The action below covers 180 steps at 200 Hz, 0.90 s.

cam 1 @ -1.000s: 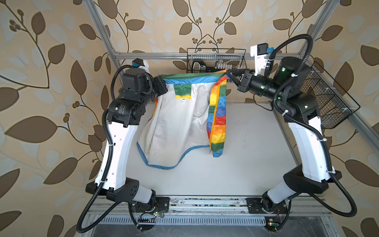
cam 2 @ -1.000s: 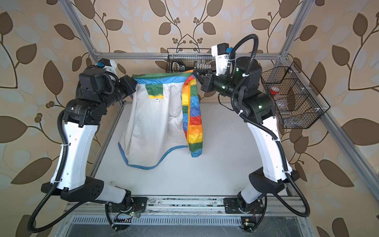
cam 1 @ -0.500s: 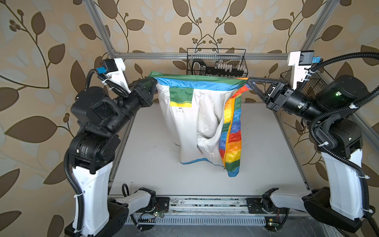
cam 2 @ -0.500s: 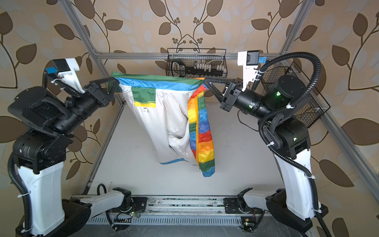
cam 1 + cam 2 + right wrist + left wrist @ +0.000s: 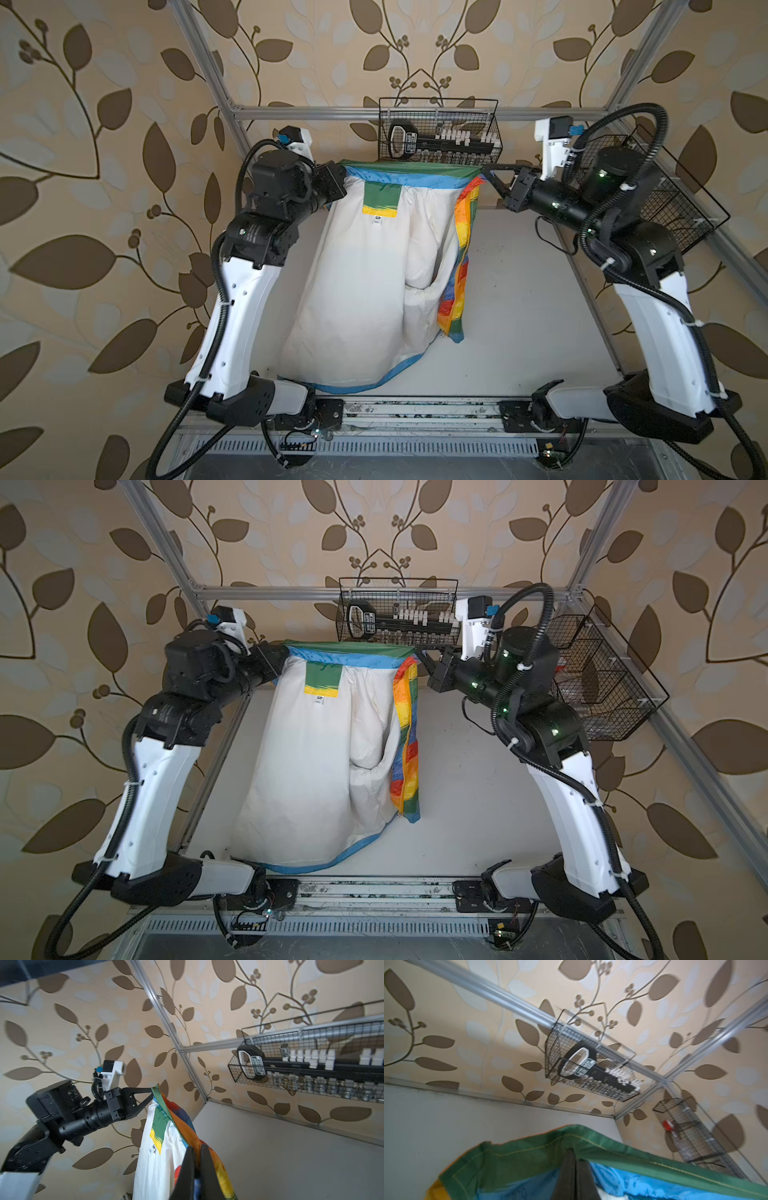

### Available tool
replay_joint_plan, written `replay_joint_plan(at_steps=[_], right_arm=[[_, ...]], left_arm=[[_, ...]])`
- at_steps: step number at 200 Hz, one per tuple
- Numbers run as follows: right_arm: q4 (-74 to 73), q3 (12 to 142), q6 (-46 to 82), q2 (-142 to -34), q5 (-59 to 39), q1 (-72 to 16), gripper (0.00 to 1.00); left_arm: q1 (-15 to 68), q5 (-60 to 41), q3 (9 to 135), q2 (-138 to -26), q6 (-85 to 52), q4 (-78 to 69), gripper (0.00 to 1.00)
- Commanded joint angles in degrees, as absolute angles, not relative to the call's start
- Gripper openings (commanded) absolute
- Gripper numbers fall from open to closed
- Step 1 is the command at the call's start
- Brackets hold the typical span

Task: Zip up the jacket
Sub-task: 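Lower the jacket onto the table with both grippers, laying it flat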

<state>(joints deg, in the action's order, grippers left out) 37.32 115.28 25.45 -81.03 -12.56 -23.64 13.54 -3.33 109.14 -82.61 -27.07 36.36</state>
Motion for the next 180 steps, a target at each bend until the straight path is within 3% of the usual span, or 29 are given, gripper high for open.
replay_joint_plan(at_steps=[1,38,98,102,107,114,125,144,160,180], right_arm=[[36.50,113.39,22.39,-84.78,0.37,-21.93,0.00],[33.85,111.01,20.39,-94.97,8.19,-21.45,0.00],[32.52,114.49,19.56,-110.13,17.85,-22.82,0.00],[32.80,115.04,19.60,-111.03,17.92,-22.95,0.03],[33.19,115.81,19.73,-112.15,17.86,-22.94,0.10],[33.74,116.99,19.85,-113.51,17.52,-22.94,0.20],[34.77,118.95,20.02,-115.20,16.83,-22.86,0.33],[37.78,123.09,20.09,-117.21,16.07,-22.78,0.48],[39.53,125.05,19.87,-116.99,15.77,-23.09,0.57],[40.40,123.97,19.71,-114.05,15.82,-23.62,0.69]], left_arm=[[11.25,12.71,108.42,-88.40,-24.69,32.54,0.00],[11.30,20.36,113.67,-101.87,-22.33,32.56,0.00],[11.00,24.10,126.75,-121.37,-22.23,35.28,0.00],[10.92,24.04,127.43,-122.29,-22.21,35.62,0.00],[10.79,24.26,128.30,-123.35,-22.45,36.34,0.12],[10.49,24.45,129.54,-124.81,-23.02,37.40,0.39],[9.53,22.54,131.12,-126.48,-23.46,38.70,0.48],[7.78,21.37,133.37,-128.03,-25.35,41.71,0.84],[6.41,19.82,133.10,-126.87,-26.63,43.09,0.95],[5.91,19.52,129.77,-122.44,-26.84,43.42,0.99]])
